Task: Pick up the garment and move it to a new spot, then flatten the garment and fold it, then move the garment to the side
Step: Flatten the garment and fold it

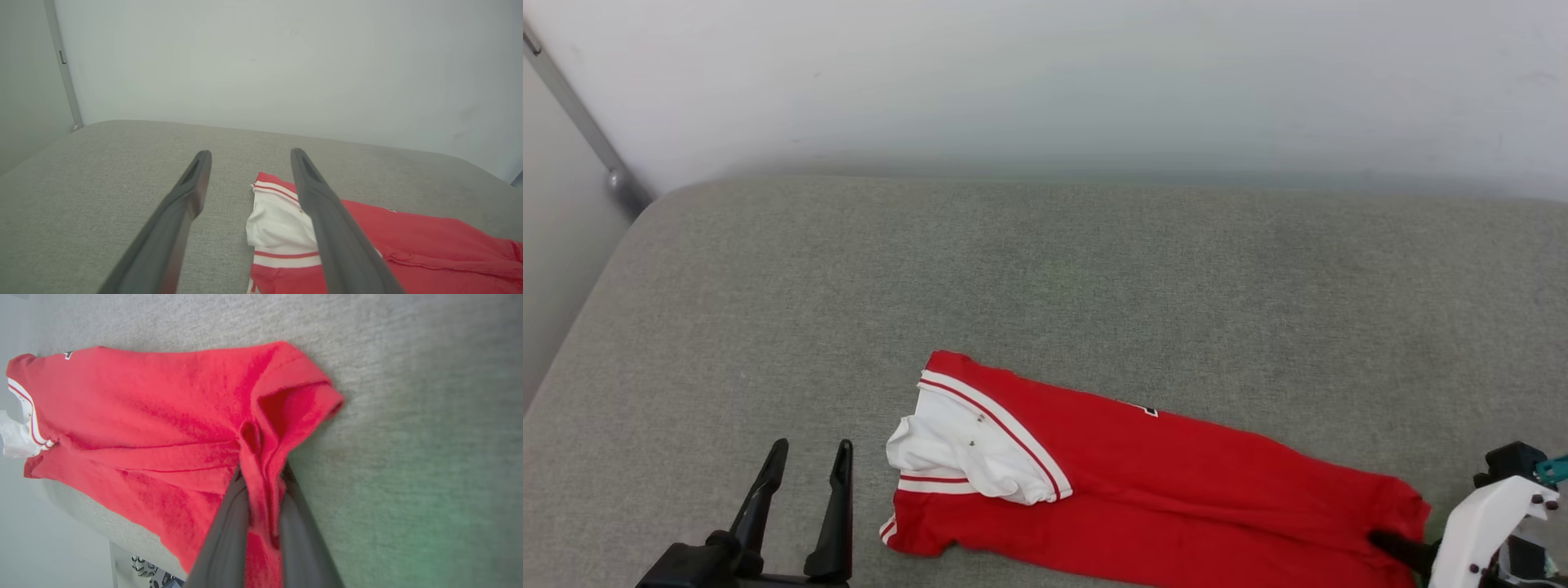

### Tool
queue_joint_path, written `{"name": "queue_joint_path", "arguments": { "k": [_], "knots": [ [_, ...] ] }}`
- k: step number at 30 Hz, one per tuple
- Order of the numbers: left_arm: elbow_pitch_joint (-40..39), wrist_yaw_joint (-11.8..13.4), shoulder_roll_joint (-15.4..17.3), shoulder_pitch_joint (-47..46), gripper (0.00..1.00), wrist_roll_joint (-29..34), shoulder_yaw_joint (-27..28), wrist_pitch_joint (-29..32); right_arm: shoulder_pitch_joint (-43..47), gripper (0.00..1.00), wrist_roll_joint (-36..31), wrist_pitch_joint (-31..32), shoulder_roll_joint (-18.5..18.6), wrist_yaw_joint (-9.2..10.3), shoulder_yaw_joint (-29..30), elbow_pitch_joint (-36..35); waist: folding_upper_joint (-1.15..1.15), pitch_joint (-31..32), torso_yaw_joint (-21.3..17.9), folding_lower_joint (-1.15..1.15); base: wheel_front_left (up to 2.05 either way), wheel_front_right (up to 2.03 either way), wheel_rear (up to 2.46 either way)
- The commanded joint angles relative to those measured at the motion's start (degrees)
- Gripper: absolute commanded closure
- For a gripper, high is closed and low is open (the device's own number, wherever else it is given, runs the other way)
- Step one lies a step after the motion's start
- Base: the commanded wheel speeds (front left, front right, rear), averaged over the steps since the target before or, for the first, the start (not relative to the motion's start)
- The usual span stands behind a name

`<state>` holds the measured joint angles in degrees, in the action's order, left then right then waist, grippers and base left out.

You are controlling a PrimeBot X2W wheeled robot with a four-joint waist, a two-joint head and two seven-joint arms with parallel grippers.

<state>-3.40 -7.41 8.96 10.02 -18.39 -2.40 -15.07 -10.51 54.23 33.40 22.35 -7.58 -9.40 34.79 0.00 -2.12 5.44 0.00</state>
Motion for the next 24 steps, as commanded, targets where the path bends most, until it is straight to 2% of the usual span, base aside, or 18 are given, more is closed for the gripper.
{"name": "queue_joint_path", "arguments": {
  "k": [1, 7, 15, 17, 19, 23, 24],
  "knots": [
    [0.3, -0.1, 0.0, -0.6, 0.0, 0.1, 0.3, -0.1, 1.7, 1.0, 0.5, 1.4, 2.0, 0.2, -0.6, 1.0, 0.0, 0.0, -0.4, 0.0, 0.0, 0.0, 0.0],
    [0.2, -0.1, -1.3, -0.7, 0.0, -0.5, 1.1, -0.1, 2.2, 1.0, 2.0, 0.8, 9.8, 0.15, 2.3, 1.0, 0.0, 0.5, -1.1, 0.0, 0.0, 0.0, 0.0],
    [1.0, -0.1, -1.6, 0.3, 0.0, -0.4, 1.2, -0.1, 2.8, 1.0, 1.5, 1.7, 18.8, 0.13, 8.1, 6.1, 0.0, 1.3, -1.0, 0.0, 0.0, 0.0, 0.0],
    [1.2, -0.1, -1.9, 0.6, 0.0, -0.7, 1.4, -0.1, 2.2, 1.0, 1.6, 1.9, 19.9, 0.12, 9.9, 6.6, 0.0, 1.5, -1.0, 0.0, 0.0, 0.0, 0.0],
    [1.0, -0.1, -2.6, 1.0, 0.0, -1.8, 2.5, -0.1, 1.5, 1.0, 2.1, 3.9, 19.4, 0.12, 10.5, 5.8, 0.0, 1.7, -1.2, 0.0, 0.0, 0.0, 0.0],
    [1.0, -0.1, -3.3, 1.7, 0.0, -2.8, 3.8, -0.1, 0.8, 1.0, 2.1, 7.1, 18.0, 0.11, 10.1, 1.2, 0.0, 2.0, -2.0, 0.0, 0.0, 0.0, 0.0],
    [0.9, -0.1, -3.3, 2.1, 0.0, -3.0, 4.2, -0.1, 0.6, 1.0, 3.3, 9.9, 15.9, 0.11, 9.6, -4.0, 0.0, 2.2, -2.6, 0.0, 0.0, 0.0, 0.0]
  ]
}}
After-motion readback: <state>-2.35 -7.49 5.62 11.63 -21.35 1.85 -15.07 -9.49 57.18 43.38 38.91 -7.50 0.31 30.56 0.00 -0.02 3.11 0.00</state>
